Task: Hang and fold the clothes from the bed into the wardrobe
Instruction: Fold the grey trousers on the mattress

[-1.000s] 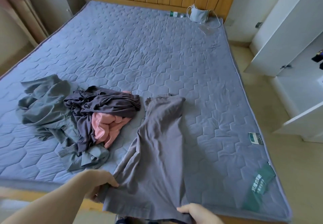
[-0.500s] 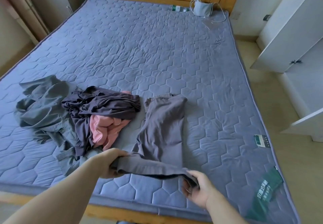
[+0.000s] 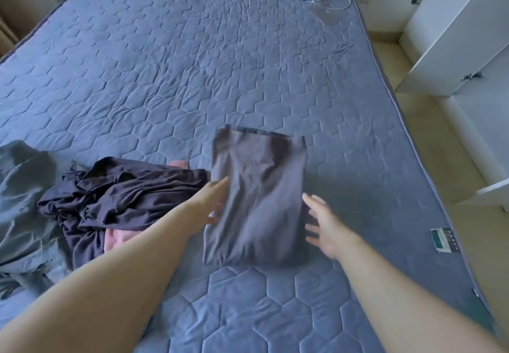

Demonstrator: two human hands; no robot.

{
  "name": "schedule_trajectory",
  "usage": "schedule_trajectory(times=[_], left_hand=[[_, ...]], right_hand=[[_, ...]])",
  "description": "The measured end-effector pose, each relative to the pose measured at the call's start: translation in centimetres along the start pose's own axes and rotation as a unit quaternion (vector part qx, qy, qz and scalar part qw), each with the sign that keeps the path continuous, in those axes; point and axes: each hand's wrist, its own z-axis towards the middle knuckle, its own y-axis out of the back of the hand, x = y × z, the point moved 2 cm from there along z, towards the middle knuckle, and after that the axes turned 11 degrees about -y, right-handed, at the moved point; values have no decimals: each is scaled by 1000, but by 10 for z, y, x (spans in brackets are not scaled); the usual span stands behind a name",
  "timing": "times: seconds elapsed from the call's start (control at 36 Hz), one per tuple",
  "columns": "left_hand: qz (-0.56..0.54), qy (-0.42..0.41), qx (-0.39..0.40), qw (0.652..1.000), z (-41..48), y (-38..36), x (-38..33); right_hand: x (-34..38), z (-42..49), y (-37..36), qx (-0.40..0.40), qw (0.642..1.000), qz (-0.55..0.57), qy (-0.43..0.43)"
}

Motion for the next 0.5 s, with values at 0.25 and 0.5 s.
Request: schedule_trajectory(times=[0.25,0.5], left_hand=[[199,42,-116,972,56,17,107],[53,-8,-117,992,62,8,141]], right_hand=[[-76,82,-5,-81,996,-42,-19],[-74,130,-10,-146,985,-53,77]])
